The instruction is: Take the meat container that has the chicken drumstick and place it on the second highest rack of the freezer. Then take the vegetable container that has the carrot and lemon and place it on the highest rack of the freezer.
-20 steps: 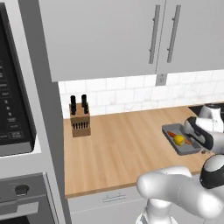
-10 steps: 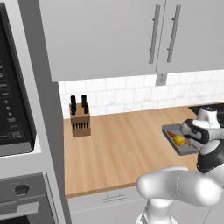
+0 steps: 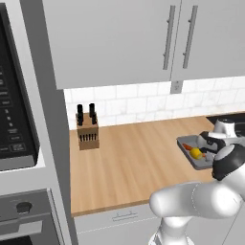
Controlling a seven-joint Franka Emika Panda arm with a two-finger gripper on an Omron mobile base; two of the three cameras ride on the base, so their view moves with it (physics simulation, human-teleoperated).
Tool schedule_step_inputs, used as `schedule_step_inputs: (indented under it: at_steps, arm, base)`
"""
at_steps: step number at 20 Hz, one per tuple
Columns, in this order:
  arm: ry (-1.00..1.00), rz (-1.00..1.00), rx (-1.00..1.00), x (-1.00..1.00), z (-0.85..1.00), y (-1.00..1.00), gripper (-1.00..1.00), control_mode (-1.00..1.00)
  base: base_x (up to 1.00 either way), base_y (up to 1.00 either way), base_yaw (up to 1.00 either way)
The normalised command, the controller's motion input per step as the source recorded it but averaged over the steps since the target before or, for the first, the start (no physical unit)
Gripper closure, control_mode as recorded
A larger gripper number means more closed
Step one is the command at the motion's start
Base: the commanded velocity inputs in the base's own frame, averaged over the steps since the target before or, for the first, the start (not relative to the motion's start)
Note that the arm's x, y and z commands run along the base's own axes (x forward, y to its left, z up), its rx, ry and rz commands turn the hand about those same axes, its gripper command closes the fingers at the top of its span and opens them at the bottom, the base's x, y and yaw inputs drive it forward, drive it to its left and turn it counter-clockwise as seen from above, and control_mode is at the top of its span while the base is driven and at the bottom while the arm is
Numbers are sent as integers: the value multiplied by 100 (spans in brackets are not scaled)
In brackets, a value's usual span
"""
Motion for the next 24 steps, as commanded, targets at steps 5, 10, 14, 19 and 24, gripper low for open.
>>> schedule_step_inputs:
  at_steps: [5, 10, 14, 19, 24]
  arm:
    - [0, 0, 0, 0, -33, 3, -100, -100]
    - [-1, 0, 0, 0, -14, 1, -100, -100]
    - [0, 0, 0, 0, 0, 0, -100, -100]
    - [0, 0, 0, 0, 0, 0, 100, -100]
    - [0, 0, 0, 0, 0, 0, 100, -100]
  base:
    - [0, 0, 0]
    - [0, 0, 0]
    - [0, 0, 0]
    - [0, 0, 0]
    - [0, 0, 0]
